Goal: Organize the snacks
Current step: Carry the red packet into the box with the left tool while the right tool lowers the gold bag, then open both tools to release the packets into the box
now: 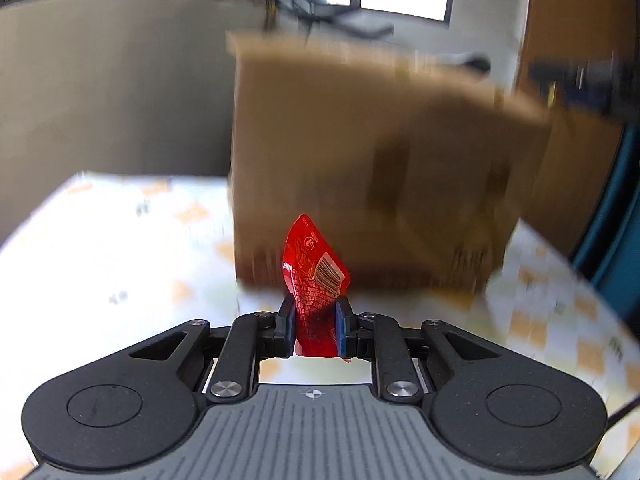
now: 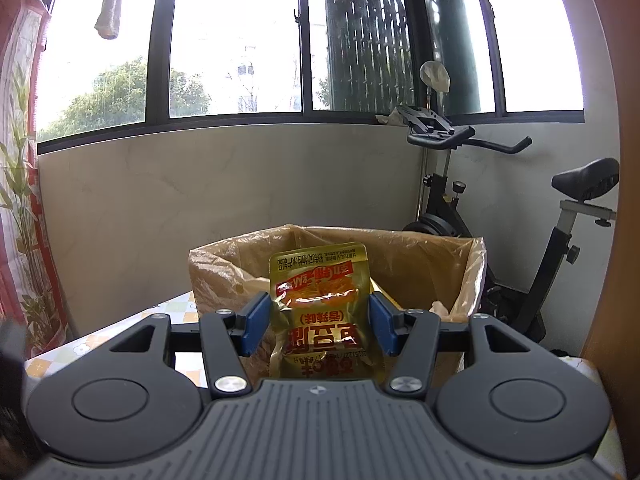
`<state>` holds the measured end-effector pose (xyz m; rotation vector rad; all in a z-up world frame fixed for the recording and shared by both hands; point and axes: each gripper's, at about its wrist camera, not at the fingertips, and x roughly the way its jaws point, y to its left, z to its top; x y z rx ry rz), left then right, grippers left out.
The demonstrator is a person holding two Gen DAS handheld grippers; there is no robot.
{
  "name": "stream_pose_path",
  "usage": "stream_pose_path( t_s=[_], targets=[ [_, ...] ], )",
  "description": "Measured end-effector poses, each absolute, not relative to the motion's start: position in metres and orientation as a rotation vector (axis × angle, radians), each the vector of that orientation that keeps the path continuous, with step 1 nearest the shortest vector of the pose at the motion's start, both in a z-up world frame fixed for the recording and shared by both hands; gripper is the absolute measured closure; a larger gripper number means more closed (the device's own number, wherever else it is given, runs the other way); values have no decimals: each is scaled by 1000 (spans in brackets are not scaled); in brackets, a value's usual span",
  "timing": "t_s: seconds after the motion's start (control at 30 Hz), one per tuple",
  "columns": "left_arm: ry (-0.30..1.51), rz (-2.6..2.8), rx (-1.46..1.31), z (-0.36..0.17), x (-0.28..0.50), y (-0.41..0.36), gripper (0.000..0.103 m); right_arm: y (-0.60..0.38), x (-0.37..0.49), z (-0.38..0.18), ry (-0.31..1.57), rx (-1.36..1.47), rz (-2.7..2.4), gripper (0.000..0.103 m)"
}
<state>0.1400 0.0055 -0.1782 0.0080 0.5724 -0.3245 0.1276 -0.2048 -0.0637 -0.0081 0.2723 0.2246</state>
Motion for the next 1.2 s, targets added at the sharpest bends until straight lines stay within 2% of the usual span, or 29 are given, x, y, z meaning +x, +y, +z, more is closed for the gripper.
stream_pose_path(
  t_s=[0.17, 0.33, 0.5, 0.7, 0.77, 0.8, 0.83, 0.87, 0.93, 1.0, 1.1, 1.2],
  targets=[
    [382, -339, -1, -105, 152, 7, 82, -206, 143, -50, 245, -28, 219, 46],
    [293, -387, -17, -47, 191, -7, 77, -208, 178, -39, 251, 12, 212, 46],
    [323, -384, 3, -36, 243, -32, 77, -197, 215, -44, 304, -12, 178, 46],
    [406, -371, 2, -47, 274, -34, 75, -190, 242, -65, 396, -50, 139, 44],
    [428, -365, 14, -49, 275, -31, 59, -190, 245, -69, 421, -64, 132, 43],
    [424, -359, 20, -50, 274, -27, 39, -191, 243, -70, 421, -67, 130, 40],
    [415, -351, 22, -50, 271, -25, 23, -192, 241, -71, 418, -66, 127, 30],
    [407, -344, 19, -50, 269, -22, 19, -193, 240, -71, 417, -65, 120, 26],
    [410, -330, 8, -48, 267, -17, 13, -196, 238, -68, 418, -56, 106, 22],
    [423, -312, 3, -44, 267, -17, 12, -199, 236, -65, 426, -42, 101, 21],
    [418, -287, 14, -38, 261, -14, 8, -202, 230, -55, 417, -14, 87, 12],
    [409, -266, 33, -31, 255, -15, 7, -205, 223, -43, 404, 25, 67, 7]
  ],
)
